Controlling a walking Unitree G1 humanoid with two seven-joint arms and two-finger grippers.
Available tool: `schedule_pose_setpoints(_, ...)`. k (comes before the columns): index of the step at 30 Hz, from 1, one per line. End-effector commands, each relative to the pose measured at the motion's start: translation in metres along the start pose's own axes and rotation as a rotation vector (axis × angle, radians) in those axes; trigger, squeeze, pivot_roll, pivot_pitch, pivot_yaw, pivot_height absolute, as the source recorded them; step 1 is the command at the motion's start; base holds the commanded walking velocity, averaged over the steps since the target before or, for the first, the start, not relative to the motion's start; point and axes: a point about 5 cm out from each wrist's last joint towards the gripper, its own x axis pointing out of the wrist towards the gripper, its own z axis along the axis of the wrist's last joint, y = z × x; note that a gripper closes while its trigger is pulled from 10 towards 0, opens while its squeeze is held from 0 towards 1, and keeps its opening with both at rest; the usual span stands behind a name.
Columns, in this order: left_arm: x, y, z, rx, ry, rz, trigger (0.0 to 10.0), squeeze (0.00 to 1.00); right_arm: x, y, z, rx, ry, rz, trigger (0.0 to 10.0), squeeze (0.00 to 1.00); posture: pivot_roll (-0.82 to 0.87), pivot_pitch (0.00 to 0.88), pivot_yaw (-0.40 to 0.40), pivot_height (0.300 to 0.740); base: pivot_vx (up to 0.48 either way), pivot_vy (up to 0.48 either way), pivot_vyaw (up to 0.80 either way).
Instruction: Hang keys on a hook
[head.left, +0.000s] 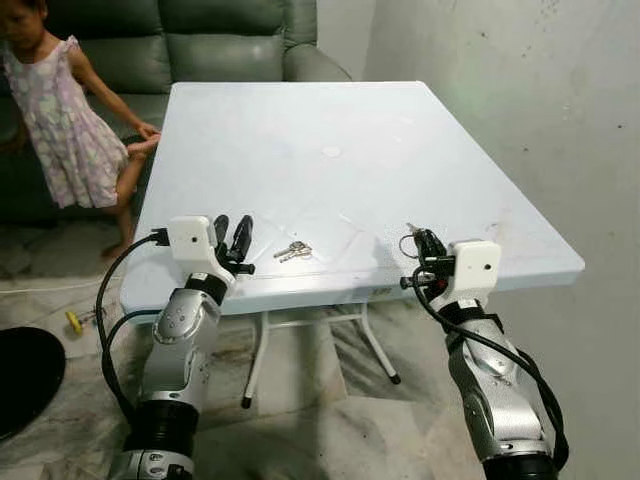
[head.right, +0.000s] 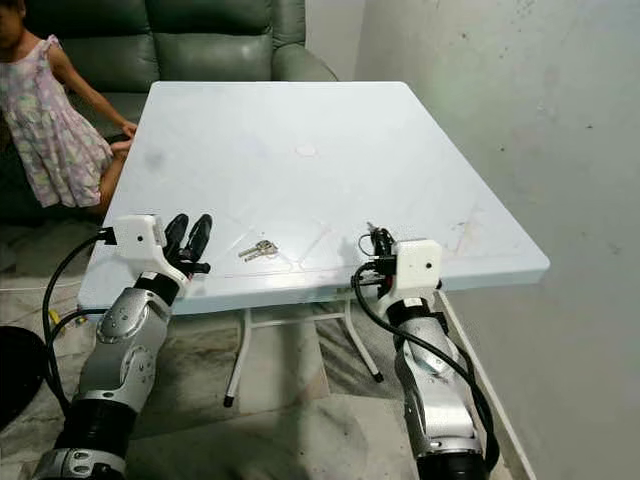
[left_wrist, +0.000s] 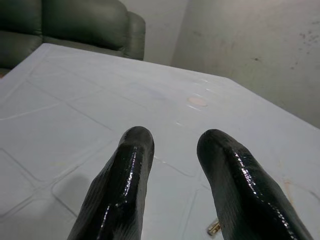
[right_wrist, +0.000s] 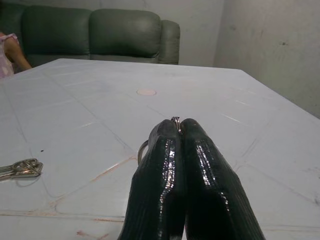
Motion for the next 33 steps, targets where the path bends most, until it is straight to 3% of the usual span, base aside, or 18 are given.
schedule_pose_setpoints(1,0.0006,0.0006,0.0020,-0.010,0.001,0.000,10.0,0.00,0.0001,-0.0041,0.0034,-0.005,-0.017,-0.024,10.0,0.00,0.09,0.000,-0.031,0.740,0.000,0.000,-0.76)
schedule_pose_setpoints(9,0.0014,0.0020,0.0018,-0.035,0.010,0.006,10.0,0.00,-0.0011,-0.0013,0.0020,0.000,-0.012,-0.021,10.0,0.00,0.09,0.000,-0.033,0.740,0.000,0.300,-0.77)
schedule_pose_setpoints(21,0.0003,0.0011,-0.0009,-0.046,0.036,0.033,10.0,0.00,-0.0011,-0.0002,0.0018,0.004,-0.008,-0.021,10.0,0.00,0.09,0.000,-0.039,0.740,0.000,0.000,-0.77)
schedule_pose_setpoints(33,-0.0009,-0.0011,-0.0060,-0.005,0.073,0.042,10.0,0.00,-0.0061,0.0002,-0.0001,0.000,0.002,-0.014,10.0,0.00,0.09,0.000,-0.038,0.740,0.000,0.000,-0.77)
